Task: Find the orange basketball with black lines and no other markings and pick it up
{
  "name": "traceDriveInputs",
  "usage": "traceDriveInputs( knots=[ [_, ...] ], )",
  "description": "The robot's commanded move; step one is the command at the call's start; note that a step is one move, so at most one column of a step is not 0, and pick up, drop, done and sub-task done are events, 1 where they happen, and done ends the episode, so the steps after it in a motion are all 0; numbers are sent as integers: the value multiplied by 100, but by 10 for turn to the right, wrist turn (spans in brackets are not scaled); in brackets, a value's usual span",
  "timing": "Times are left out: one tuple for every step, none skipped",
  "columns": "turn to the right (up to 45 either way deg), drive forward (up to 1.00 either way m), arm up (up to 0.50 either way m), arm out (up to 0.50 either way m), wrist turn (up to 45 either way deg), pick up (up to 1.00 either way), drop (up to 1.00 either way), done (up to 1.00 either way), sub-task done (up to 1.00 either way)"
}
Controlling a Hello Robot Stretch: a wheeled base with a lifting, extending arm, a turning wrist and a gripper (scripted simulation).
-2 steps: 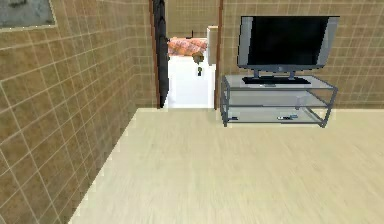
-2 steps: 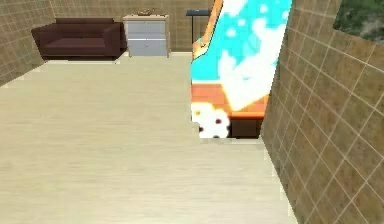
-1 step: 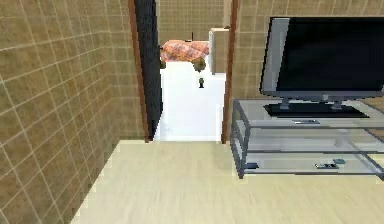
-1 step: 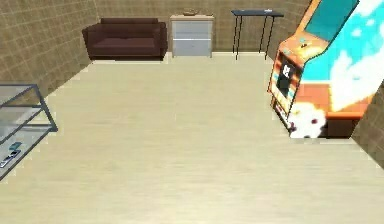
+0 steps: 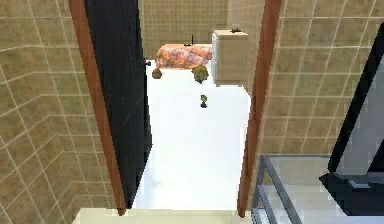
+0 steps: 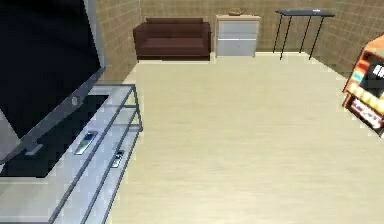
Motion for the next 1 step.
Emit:
traceDriveInputs(
  knots=[
    [0,100,0,0,0,0,0,0,0]
  ],
)
